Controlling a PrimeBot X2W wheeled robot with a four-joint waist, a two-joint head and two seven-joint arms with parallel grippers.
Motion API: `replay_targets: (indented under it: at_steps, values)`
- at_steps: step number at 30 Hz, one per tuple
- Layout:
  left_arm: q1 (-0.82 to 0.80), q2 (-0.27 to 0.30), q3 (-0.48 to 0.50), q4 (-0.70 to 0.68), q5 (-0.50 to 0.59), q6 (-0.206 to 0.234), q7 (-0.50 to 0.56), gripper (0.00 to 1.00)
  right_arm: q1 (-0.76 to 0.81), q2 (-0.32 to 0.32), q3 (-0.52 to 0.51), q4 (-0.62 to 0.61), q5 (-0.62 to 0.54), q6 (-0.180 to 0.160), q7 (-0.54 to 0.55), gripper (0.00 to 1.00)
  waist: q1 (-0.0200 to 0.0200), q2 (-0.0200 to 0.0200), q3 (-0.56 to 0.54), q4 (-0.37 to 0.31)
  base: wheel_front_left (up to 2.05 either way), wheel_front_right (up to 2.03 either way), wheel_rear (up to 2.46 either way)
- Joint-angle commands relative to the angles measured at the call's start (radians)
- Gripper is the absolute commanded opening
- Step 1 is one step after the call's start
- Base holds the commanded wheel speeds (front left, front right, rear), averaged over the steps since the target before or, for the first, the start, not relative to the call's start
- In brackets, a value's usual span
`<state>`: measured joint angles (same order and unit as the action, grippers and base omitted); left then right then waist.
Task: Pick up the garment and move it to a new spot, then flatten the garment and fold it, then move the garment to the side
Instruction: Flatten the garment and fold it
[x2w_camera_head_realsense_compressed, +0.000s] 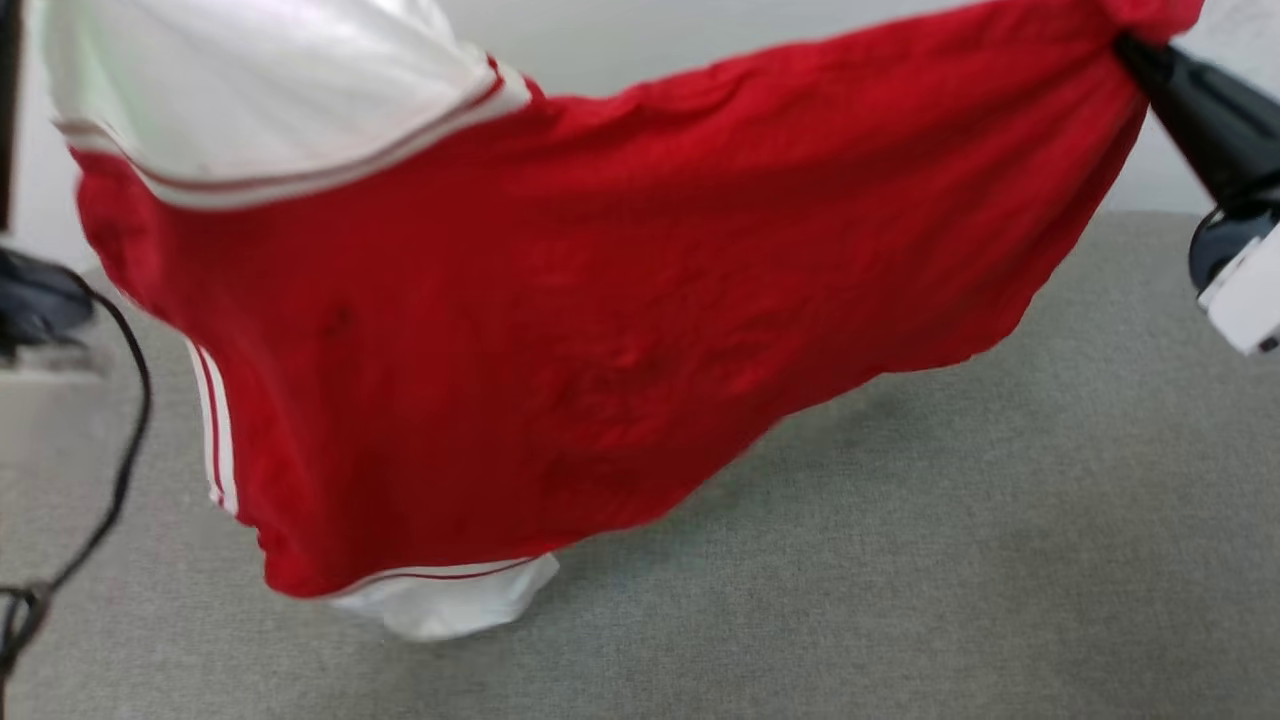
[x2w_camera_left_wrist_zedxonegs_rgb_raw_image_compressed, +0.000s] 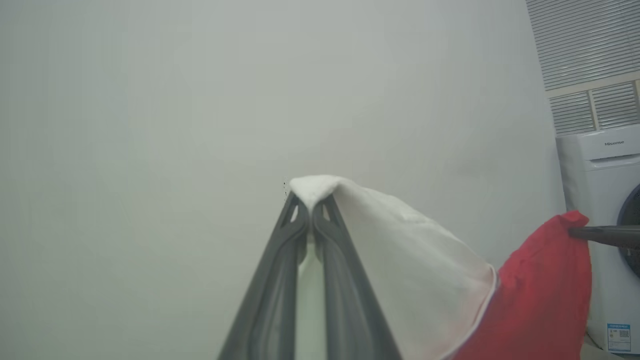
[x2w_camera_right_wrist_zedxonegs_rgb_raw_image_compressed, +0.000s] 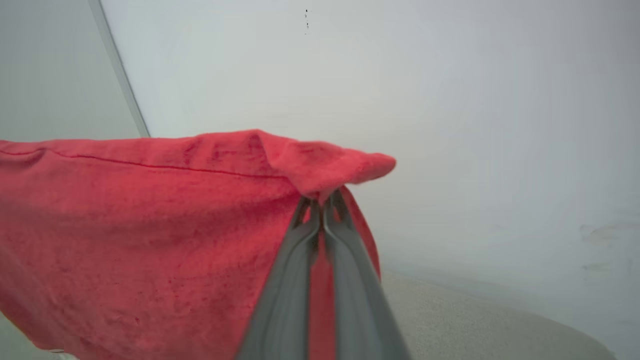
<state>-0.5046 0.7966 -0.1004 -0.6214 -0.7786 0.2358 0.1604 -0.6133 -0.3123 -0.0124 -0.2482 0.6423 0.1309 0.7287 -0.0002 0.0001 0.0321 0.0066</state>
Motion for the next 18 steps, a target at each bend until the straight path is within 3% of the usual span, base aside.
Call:
replay_targets:
  at_steps: [1,10,18]
  values:
    - [-0.045,0.005,0.002,0.011,0.002,-0.006,0.006,0.0,-0.035,0.004,-0.001,-0.008,-0.007,0.0,-0.005,0.0,0.0002,-0.0001,0.02,-0.017,0.0,0.0,0.0]
    - [-0.361,0.01,0.001,0.137,-0.016,-0.047,0.036,0.0,-0.234,0.028,-0.026,0.004,-0.024,0.0,-0.005,0.0,0.0002,-0.0001,0.132,-0.049,0.0,0.0,0.0]
    - [-0.674,0.007,-0.031,0.272,0.001,-0.102,0.051,0.0,-0.452,0.039,-0.059,0.055,-0.063,0.0,-0.009,0.0,0.0002,-0.0001,0.299,-0.048,0.0,0.0,0.0]
